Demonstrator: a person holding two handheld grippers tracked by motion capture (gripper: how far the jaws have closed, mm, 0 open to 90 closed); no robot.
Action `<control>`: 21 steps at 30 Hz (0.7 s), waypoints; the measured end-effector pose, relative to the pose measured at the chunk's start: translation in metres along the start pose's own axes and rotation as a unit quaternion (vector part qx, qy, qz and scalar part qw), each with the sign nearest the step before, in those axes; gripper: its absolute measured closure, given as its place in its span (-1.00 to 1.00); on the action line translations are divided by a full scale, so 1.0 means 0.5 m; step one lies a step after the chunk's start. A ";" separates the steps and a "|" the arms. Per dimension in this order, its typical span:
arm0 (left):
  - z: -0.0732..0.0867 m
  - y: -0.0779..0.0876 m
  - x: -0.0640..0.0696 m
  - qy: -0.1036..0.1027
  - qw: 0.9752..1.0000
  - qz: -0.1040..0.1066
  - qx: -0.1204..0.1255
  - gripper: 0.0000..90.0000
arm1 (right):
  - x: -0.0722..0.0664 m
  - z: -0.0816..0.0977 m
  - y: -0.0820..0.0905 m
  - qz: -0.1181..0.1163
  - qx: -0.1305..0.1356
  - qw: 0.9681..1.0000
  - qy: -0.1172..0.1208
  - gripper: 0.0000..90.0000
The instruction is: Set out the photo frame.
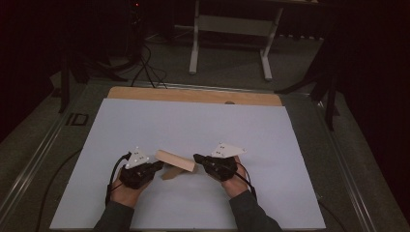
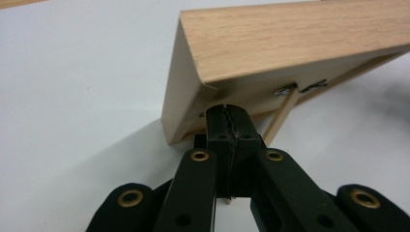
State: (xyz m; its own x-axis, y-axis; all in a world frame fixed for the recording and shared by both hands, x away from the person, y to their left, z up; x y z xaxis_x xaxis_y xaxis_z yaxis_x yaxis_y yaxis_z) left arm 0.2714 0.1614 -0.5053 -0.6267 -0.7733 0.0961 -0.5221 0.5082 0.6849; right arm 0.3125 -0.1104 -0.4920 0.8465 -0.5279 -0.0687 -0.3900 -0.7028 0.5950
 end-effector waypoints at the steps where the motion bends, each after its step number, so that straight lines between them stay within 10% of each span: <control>1: -0.001 -0.001 0.000 0.000 1.000 0.000 0.001 0.99 | 0.000 0.000 0.000 0.000 0.000 1.000 0.000 0.99; 21: -0.017 -0.017 0.015 -0.008 1.000 0.000 0.000 0.99 | -0.008 0.000 0.001 -0.004 -0.005 1.000 0.014 0.99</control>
State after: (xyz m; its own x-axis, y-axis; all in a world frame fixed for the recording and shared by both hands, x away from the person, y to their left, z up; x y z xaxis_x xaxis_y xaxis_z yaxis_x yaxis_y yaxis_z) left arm 0.2760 0.1480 -0.5040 -0.6350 -0.7679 0.0845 -0.5222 0.5073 0.6856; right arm 0.3088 -0.1085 -0.4912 0.8588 -0.5097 -0.0514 -0.3803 -0.7015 0.6027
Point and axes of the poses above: each handheld gripper's, and its own axes: y roughly backward along the jaws, z roughly out of its underside, x roughly to its right, the point moved 1 cm from there along -y, roughly forward along the jaws, and after that the axes turned 10 degrees about -x, right-handed, at the moved point
